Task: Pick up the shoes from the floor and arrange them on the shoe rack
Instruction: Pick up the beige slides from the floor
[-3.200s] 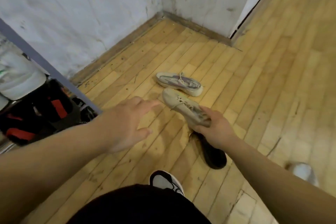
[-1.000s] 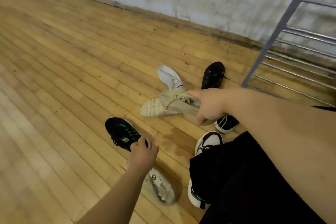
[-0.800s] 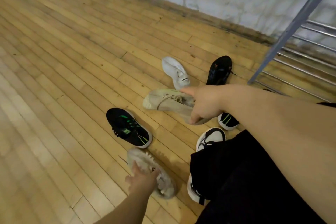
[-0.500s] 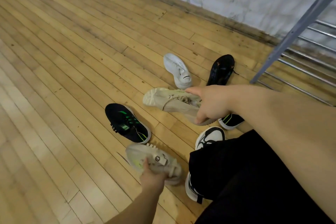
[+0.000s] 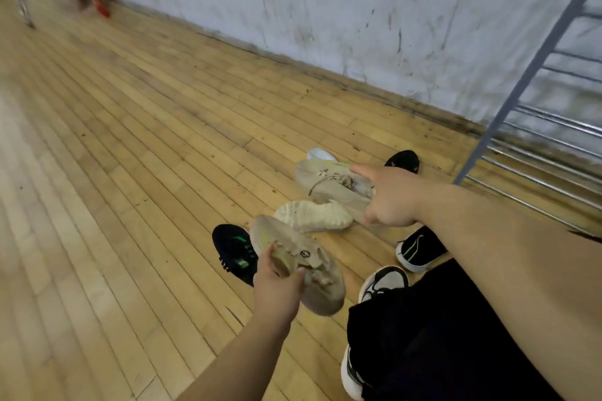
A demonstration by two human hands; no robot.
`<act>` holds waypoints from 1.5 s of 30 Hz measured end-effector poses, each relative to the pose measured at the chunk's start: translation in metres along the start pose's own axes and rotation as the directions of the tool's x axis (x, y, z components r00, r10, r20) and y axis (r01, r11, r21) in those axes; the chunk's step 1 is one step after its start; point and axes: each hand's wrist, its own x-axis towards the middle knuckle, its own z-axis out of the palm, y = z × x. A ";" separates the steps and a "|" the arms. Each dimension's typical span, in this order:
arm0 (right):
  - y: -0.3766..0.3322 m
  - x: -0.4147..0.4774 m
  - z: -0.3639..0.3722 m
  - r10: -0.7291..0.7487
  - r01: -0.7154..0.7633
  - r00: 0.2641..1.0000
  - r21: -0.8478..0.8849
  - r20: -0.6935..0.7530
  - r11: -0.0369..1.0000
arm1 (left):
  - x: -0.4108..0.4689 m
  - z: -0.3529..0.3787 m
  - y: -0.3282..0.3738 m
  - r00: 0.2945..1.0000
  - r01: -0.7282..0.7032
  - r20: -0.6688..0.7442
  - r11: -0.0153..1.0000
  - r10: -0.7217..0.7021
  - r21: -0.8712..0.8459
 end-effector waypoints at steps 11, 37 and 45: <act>0.105 -0.199 -0.140 0.132 0.122 0.563 0.240 -0.816 0.963 | -0.095 0.159 0.284 0.717 -0.597 0.264 0.764 0.645 -0.245; 0.401 -0.322 -0.164 0.523 0.054 -0.099 0.520 -0.847 0.853 | -0.248 0.575 0.314 0.320 -0.654 0.712 0.689 0.625 -0.311; 0.422 -0.321 -0.163 0.550 -0.015 -0.024 0.550 -0.835 0.835 | -0.255 0.564 0.297 0.237 -0.907 0.788 0.420 0.569 -0.031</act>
